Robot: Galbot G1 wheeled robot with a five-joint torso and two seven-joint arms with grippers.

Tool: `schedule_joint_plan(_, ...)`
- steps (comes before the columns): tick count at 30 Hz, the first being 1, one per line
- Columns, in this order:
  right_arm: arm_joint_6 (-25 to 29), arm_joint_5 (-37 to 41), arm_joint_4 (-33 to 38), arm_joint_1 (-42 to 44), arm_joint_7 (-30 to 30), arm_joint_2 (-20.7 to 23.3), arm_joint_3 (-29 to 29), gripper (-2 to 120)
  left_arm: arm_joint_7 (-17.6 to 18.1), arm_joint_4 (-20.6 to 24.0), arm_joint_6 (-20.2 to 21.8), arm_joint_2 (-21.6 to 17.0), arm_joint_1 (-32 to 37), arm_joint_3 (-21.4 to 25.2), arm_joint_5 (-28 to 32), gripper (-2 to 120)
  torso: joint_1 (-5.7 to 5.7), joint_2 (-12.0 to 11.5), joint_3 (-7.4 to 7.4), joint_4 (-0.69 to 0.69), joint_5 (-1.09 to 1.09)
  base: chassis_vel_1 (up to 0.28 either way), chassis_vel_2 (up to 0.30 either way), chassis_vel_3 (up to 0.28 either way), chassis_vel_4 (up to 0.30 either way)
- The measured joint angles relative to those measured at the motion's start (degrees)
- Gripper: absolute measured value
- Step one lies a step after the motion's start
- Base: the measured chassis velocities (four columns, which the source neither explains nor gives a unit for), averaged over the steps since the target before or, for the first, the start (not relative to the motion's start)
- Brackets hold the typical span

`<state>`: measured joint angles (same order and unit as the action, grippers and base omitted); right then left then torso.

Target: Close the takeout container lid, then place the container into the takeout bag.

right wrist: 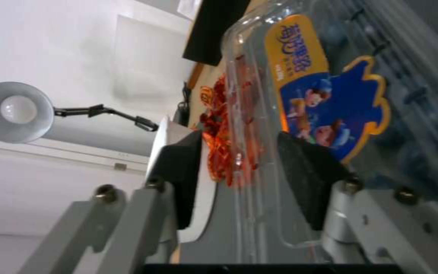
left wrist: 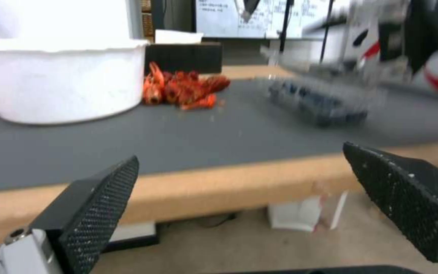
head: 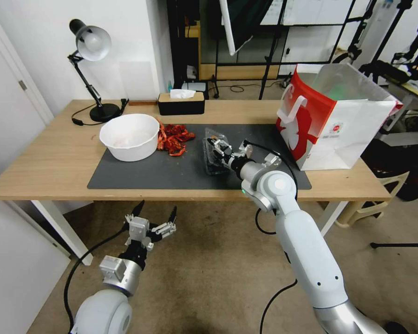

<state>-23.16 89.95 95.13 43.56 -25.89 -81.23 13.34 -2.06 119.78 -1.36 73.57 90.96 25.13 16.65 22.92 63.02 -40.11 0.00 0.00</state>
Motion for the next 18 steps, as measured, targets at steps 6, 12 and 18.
schedule_joint_plan(6, -0.65, -0.09, -0.29, 0.16, -1.53, 0.27, 0.43, 17, 1.58, 3.47, 5.28, -2.46, -5.05, -0.06, 14.75, 100, 0.0, 0.0, 0.0, 0.0, 0.0, 0.0, 0.0, 0.0, 0.0)
schedule_joint_plan(12, -1.24, -0.18, -0.25, 0.7, -1.97, 0.82, 0.59, 0, 5.25, 4.78, 9.96, -4.79, -11.45, -1.83, 29.72, 100, 0.0, 0.0, 0.0, -0.01, 0.0, 0.0, 0.0, 0.0, 0.0)
schedule_joint_plan(18, -2.07, -0.21, -0.03, 0.9, -2.42, 1.2, 0.58, 0, 6.48, 1.81, 12.4, -6.58, -18.1, -5.79, 40.41, 100, 0.0, 0.0, 0.0, 0.0, 0.0, 0.0, 0.0, 0.0, 0.0)
